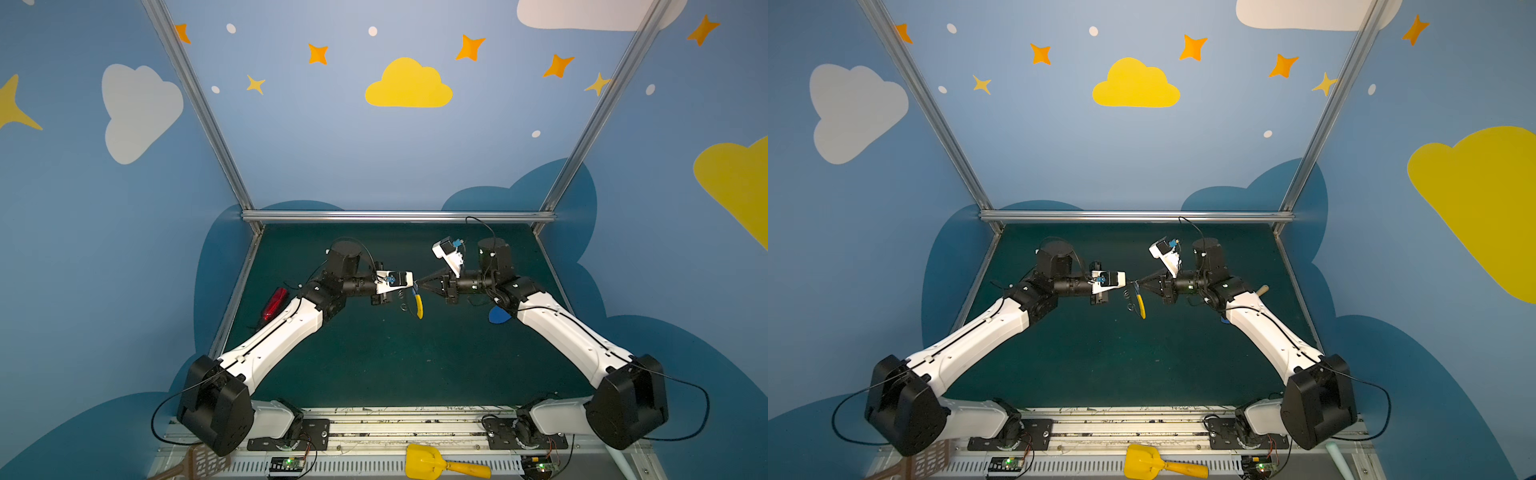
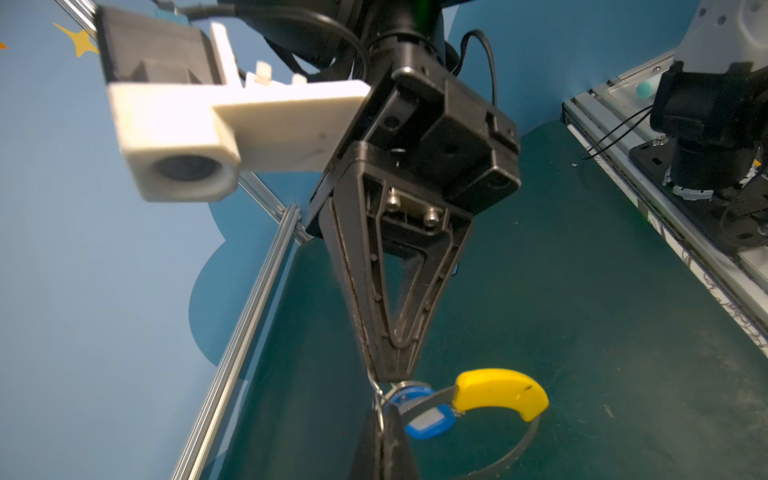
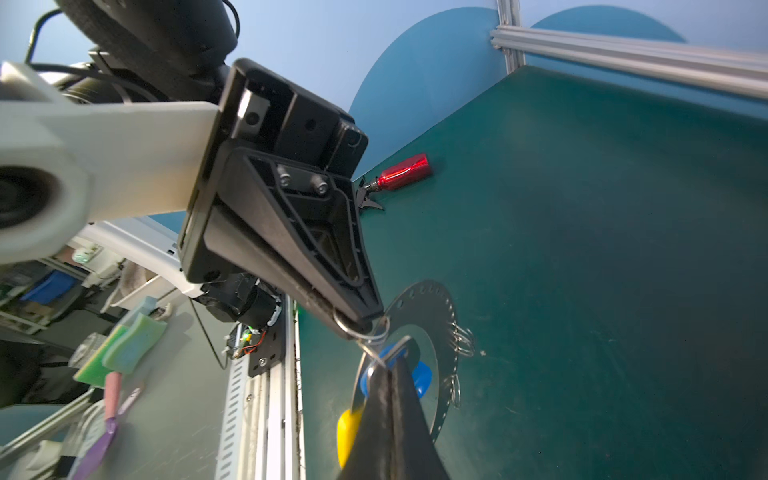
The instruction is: Put the keys on the keyring
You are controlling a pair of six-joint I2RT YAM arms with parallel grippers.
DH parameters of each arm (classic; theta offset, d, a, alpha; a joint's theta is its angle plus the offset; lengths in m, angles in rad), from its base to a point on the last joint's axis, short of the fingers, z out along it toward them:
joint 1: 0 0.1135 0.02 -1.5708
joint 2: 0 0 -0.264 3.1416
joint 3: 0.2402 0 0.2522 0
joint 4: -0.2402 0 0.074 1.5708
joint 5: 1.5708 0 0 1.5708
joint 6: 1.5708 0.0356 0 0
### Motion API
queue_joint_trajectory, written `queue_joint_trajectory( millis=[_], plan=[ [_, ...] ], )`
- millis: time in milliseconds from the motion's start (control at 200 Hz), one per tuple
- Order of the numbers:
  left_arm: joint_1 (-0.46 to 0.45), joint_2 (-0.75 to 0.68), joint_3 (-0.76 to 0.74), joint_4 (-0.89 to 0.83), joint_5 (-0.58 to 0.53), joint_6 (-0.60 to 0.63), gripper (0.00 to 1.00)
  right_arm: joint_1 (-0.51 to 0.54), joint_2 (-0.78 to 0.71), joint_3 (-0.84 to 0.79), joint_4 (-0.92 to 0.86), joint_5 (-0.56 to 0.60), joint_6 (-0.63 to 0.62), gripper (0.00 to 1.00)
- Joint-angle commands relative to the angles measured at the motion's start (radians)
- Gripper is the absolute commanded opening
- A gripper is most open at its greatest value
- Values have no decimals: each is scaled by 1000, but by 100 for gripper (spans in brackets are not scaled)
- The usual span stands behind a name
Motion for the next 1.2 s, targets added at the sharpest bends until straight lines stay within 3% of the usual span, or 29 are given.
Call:
queue_joint_trajectory(
  millis=[0, 441, 631, 716, 911, 1046, 1197],
  plan=[
    [-9, -22, 2, 38, 40, -5, 4, -13, 34, 25, 6, -15, 44, 0],
    [-10, -15, -11, 88, 13, -48, 4, -30, 61, 42, 2, -67, 62, 0],
    [16, -18, -33, 109, -3, -95, 4, -51, 70, 65, -172, 72, -10, 0],
    [47, -31, -59, 144, -3, -136, 4, -38, 85, 29, -216, 95, -76, 6],
    [128, -73, -116, 147, -22, -179, 4, 38, 133, -36, -209, 229, -71, 18],
    [174, -102, -156, 148, -45, -195, 4, 95, 257, 19, -273, 313, -3, 26],
    [222, -140, -188, 147, -62, -213, 4, 131, 415, 144, -361, 326, 85, 31]
  ],
)
